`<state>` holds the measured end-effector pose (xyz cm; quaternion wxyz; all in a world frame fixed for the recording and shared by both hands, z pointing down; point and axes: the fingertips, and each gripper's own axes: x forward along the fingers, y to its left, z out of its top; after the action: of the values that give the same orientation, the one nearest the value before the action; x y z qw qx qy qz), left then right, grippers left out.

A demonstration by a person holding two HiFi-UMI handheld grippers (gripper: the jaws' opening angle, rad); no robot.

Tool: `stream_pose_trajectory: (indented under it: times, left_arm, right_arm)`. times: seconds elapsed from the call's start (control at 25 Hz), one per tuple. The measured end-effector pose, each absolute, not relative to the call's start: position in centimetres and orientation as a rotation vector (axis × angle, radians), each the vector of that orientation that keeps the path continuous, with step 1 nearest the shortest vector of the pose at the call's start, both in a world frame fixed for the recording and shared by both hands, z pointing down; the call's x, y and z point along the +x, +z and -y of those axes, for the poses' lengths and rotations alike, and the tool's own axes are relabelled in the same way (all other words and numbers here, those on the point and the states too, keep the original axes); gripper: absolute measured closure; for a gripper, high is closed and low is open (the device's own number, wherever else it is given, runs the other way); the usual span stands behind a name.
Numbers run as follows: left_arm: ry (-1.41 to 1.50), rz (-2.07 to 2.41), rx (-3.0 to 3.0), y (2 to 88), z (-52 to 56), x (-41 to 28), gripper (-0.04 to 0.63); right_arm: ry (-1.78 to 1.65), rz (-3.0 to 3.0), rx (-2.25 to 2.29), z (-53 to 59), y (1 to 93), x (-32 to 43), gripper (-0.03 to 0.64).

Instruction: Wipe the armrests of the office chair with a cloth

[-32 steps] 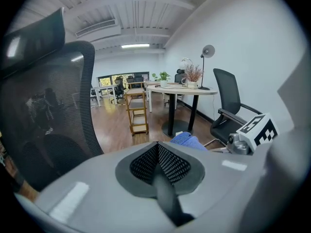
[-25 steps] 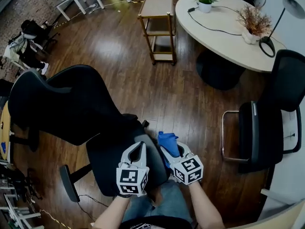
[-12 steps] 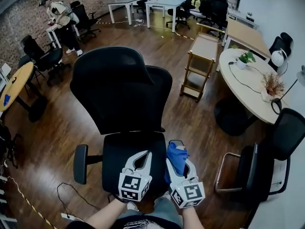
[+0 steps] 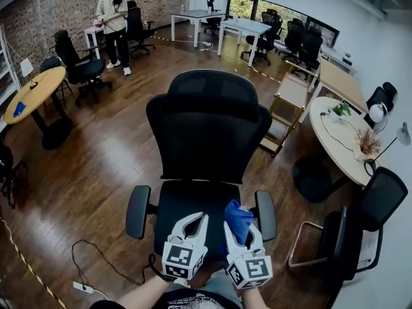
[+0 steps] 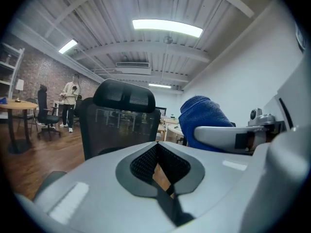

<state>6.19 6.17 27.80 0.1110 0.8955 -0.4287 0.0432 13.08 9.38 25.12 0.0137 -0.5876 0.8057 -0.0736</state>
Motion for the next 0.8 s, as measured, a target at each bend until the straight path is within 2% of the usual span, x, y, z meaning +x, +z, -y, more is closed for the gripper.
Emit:
stream_pose_trajectory:
  times: [0.8]
  left_arm:
    - [0.009, 1.206, 2.638, 25.9, -9.6, -0.5, 0.592]
  right_arm:
    - [-0.158, -2.562, -1.844, -11.6, 23.1, 5.0, 0.479]
